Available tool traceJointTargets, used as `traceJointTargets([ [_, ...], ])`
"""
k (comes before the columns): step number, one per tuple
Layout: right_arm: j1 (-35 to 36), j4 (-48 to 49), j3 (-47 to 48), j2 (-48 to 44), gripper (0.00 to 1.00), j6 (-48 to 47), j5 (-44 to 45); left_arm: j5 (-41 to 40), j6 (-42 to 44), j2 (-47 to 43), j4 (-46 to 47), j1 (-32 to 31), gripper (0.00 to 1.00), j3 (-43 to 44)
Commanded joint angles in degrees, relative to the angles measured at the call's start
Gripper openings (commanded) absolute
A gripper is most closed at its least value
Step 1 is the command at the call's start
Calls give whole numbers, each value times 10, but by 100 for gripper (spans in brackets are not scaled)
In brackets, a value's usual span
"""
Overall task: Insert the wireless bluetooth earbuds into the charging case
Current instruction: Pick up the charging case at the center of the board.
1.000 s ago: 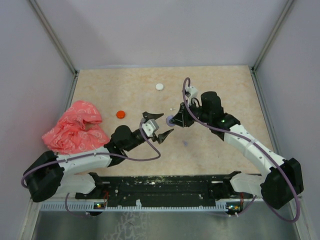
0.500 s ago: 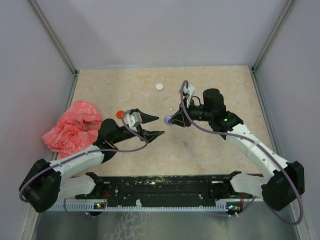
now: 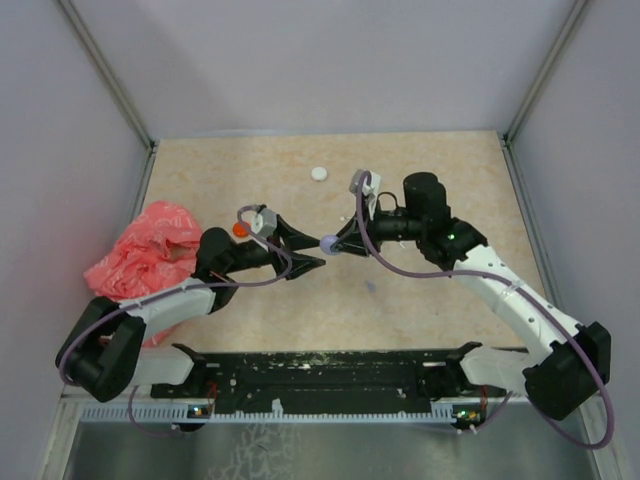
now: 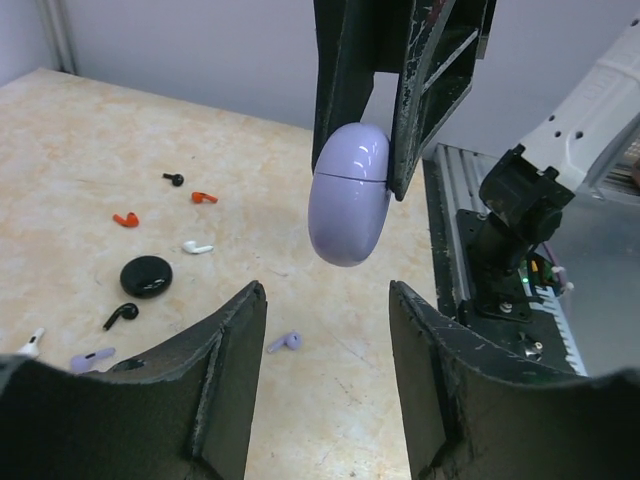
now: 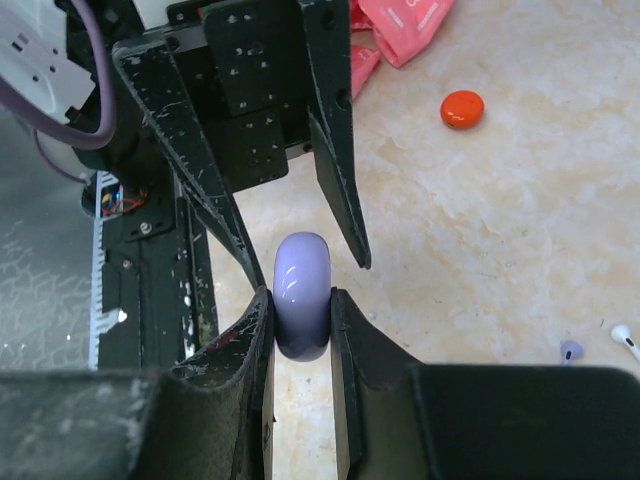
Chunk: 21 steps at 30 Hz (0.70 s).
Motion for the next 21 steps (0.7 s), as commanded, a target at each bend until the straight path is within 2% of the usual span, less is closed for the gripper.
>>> traceJointTargets([
  [1,16,-14,44,15,0,-43,-21,61,-53,16,72,6,57,22],
  [21,30,-28,51,35,0,-66,-15,94,-76,42,89,7,31,36],
])
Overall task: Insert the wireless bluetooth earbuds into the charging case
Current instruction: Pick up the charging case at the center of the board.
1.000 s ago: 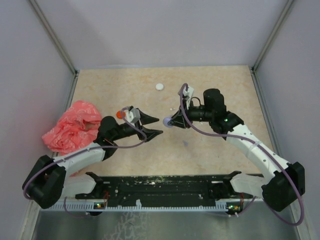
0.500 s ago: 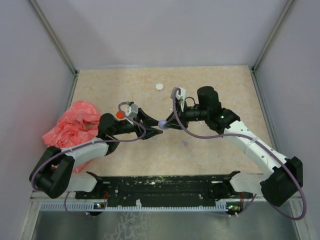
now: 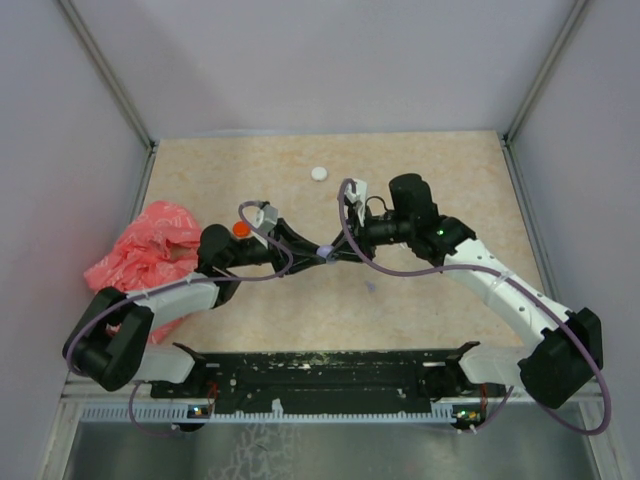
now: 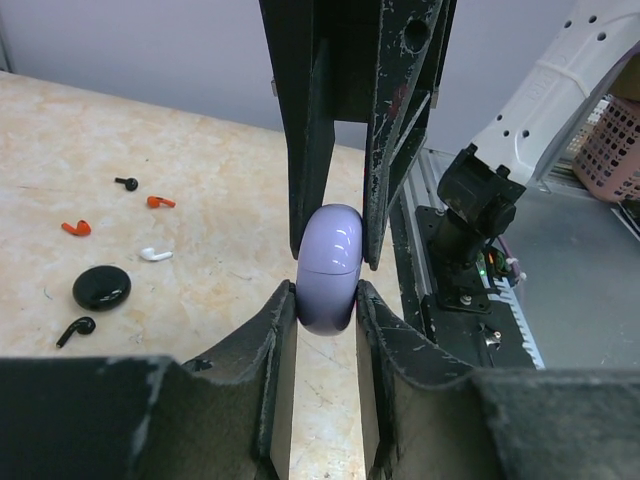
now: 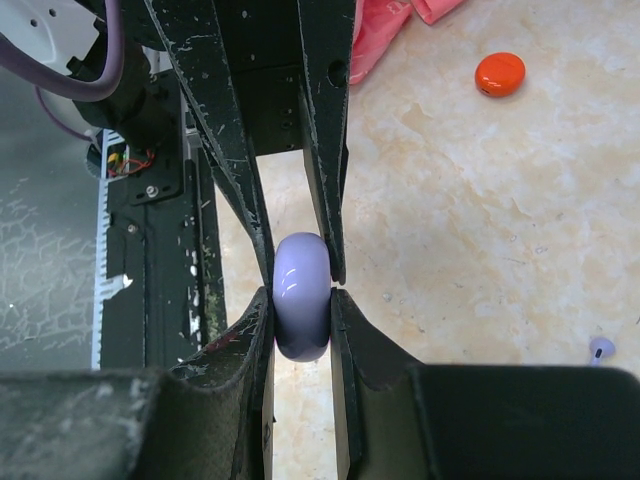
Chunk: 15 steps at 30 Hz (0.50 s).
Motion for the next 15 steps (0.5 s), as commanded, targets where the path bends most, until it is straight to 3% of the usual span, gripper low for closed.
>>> traceJointTargets([
  [1,7,20,33,-3,0,-14,-8,29,-12,7,36,1,28,21],
  [3,7,20,33,-4,0,-15,-7,32,-14,8,37,0,21,21],
  [6,7,15,35,-7,4,-17,1,32,-11,6,40,1,2,16],
  [10,7,-10,49,-10,16,-29,12,32,-2,-1,42,1,1,8],
  [15,7,-25,57,-16,24,-38,31,40,14,-8,39,1,1,1],
])
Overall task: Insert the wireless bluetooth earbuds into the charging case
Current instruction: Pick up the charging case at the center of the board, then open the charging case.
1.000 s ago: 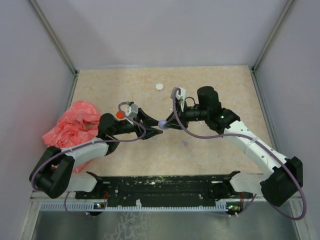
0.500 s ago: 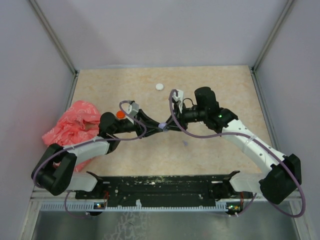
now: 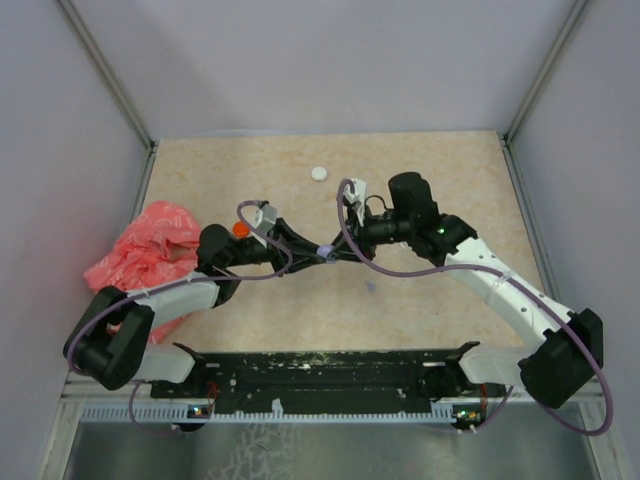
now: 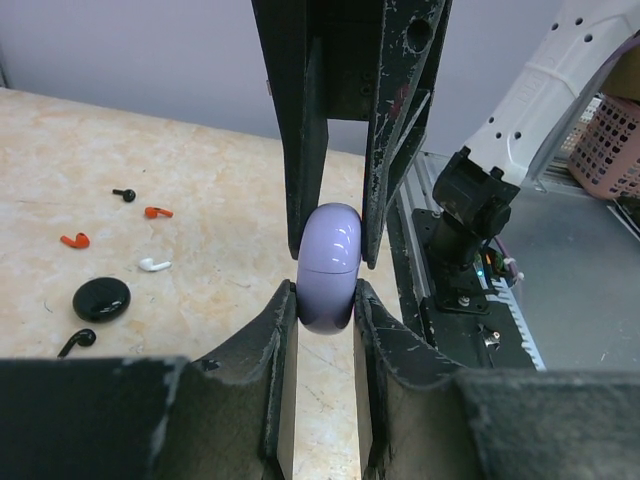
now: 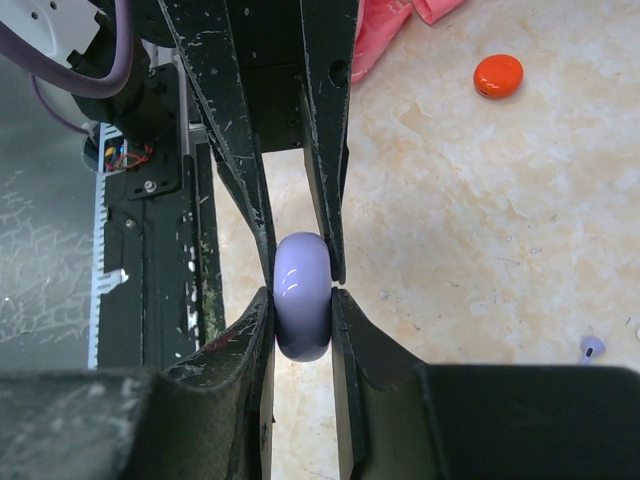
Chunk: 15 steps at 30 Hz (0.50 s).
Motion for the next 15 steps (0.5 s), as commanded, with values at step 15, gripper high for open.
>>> traceJointTargets([
  [15,4,-8,57,-25,31,-24,83,-8,49,-51,6,-2,1,-31],
])
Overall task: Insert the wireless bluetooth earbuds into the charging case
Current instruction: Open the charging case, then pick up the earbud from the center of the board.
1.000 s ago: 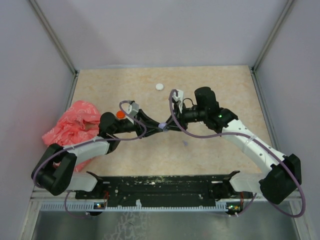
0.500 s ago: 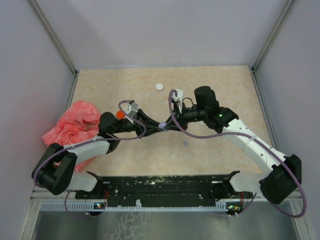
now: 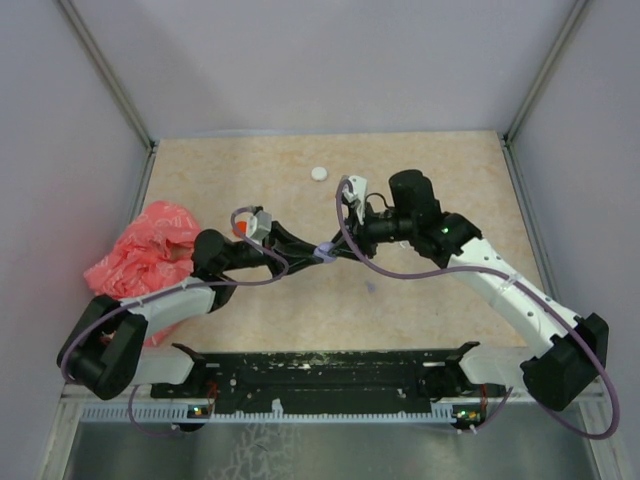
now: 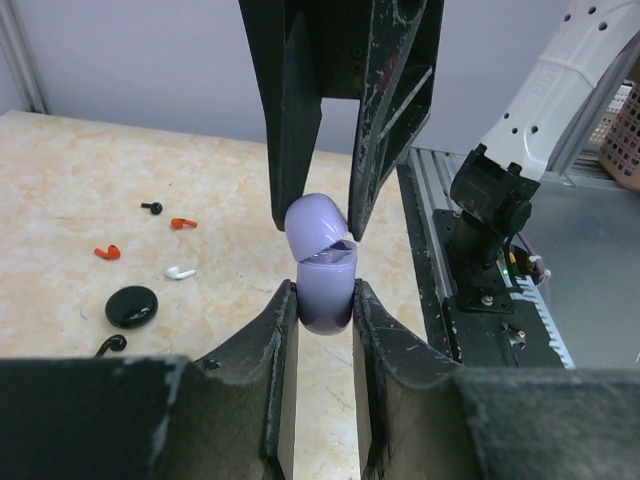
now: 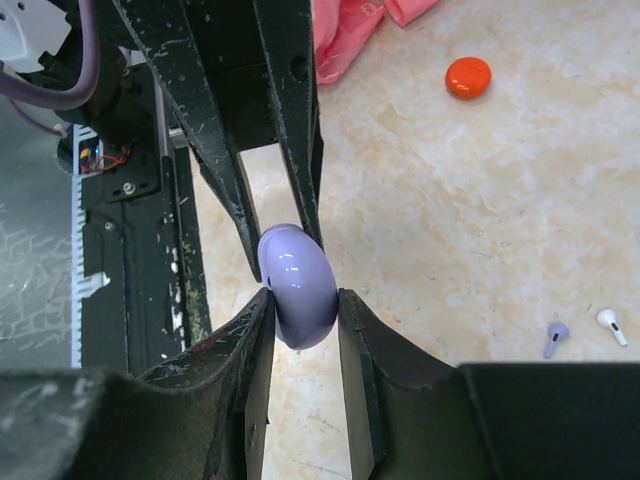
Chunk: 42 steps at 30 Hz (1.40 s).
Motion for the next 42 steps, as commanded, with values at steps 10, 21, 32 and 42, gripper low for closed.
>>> traceJointTargets([
  [10,-4,35,40,-14,34,-6,61,14,30,-16,6,-3,1,-12],
  [21,-5,-7,41,-53,54,56,137,-143,108,-69,-100,-2,0,-34],
  [32,-4,-81,-62,-79,62,216,331,-304,106,-132,9,-7,0,-140],
  [42,2,-38,-150,-10,61,317,404,-314,135,-187,-25,-7,0,-198],
])
